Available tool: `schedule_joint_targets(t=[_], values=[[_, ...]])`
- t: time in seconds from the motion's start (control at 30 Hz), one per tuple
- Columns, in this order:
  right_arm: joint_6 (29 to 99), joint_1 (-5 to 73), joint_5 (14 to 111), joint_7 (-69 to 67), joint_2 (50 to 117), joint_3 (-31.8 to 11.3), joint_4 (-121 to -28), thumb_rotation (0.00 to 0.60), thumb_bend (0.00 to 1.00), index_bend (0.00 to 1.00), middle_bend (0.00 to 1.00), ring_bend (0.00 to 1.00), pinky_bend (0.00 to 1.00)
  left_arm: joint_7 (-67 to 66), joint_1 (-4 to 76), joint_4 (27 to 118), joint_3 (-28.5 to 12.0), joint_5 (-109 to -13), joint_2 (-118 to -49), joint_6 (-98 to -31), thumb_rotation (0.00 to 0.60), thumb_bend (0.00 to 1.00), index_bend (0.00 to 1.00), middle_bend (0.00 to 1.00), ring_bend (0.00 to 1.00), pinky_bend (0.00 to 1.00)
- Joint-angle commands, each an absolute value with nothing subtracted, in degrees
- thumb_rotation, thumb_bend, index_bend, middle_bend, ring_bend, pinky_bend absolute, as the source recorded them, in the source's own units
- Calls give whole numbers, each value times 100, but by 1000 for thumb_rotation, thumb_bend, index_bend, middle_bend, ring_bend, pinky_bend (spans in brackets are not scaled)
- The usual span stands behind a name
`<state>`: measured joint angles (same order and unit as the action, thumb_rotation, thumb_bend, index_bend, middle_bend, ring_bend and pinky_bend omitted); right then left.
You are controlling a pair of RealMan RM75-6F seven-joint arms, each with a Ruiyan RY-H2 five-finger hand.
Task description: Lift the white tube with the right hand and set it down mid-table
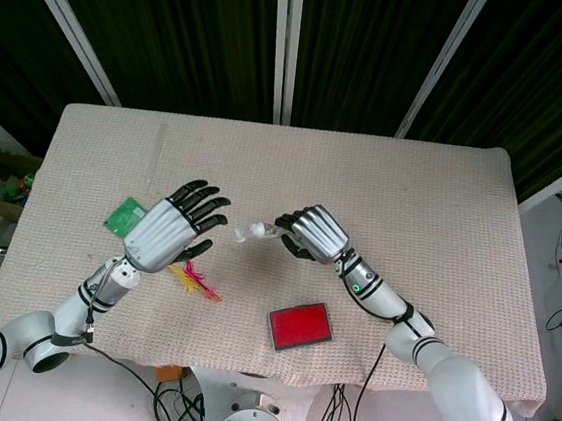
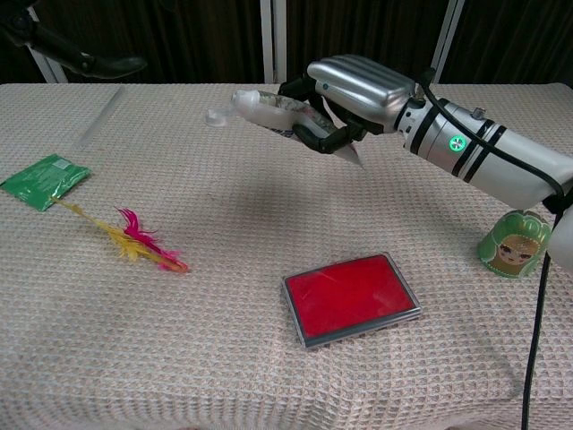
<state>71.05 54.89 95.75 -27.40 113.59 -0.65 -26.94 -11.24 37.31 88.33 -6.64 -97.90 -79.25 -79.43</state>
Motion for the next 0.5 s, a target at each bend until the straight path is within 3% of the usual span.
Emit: schedule_joint_targets(t=[0.03,0.13,0.3,0.5], values=[[6149,5658,9416,-1267,10792,-71,-3432,600,684,837,652,591,702,-1211,3624,8993,-639,-9583,-7811,-7833,600,240,359,241,186,208],[5651,5680,9114,-586,10617,-243,-3977,600,545,690,583,516,628,-1274,3537,9134,-621,-9389,-7724,-7741,600,231,354,239,186,207],[4909,5668,8510,427,10520,-533,-4534,600,357,349,360,315,472,-1369,3421,9252,-594,-9214,-7647,-7681,600,221,350,239,186,206],[4653,5571,8064,1030,10433,-740,-4944,600,296,153,236,222,395,-1386,3282,9289,-595,-9156,-7584,-7767,600,221,350,239,186,207]])
